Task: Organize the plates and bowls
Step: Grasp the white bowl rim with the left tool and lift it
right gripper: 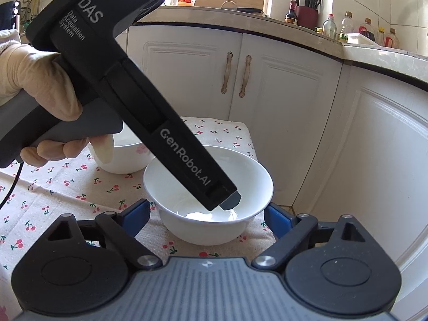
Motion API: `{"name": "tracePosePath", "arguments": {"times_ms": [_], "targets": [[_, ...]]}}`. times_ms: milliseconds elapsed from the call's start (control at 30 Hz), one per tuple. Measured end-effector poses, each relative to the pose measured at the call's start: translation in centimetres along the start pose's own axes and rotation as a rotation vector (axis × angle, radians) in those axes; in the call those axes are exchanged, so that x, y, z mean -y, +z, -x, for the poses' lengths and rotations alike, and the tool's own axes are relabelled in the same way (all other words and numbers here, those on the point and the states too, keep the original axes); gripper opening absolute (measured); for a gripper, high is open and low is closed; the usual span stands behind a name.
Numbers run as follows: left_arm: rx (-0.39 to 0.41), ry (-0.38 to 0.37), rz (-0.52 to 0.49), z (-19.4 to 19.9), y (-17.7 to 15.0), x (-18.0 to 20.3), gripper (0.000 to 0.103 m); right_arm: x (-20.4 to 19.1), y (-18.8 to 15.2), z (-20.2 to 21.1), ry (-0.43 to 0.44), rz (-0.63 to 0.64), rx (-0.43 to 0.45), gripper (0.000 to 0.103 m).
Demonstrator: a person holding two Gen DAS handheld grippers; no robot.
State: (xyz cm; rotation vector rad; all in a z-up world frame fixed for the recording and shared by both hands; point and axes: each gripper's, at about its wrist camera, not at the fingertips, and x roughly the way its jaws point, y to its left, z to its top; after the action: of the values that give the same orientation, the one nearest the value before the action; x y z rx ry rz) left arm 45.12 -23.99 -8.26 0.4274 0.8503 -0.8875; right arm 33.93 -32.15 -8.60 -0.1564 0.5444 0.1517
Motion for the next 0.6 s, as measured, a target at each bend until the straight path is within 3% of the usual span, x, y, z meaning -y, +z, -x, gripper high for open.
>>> {"name": "tracePosePath", "arguments": {"times_ms": [600], "targets": [[-0.008,-0.013,0.000,-0.30,0.14,0.08,0.074,0.79,0.32,0.01,0.018,-0.039,-0.008,0.092]]}}
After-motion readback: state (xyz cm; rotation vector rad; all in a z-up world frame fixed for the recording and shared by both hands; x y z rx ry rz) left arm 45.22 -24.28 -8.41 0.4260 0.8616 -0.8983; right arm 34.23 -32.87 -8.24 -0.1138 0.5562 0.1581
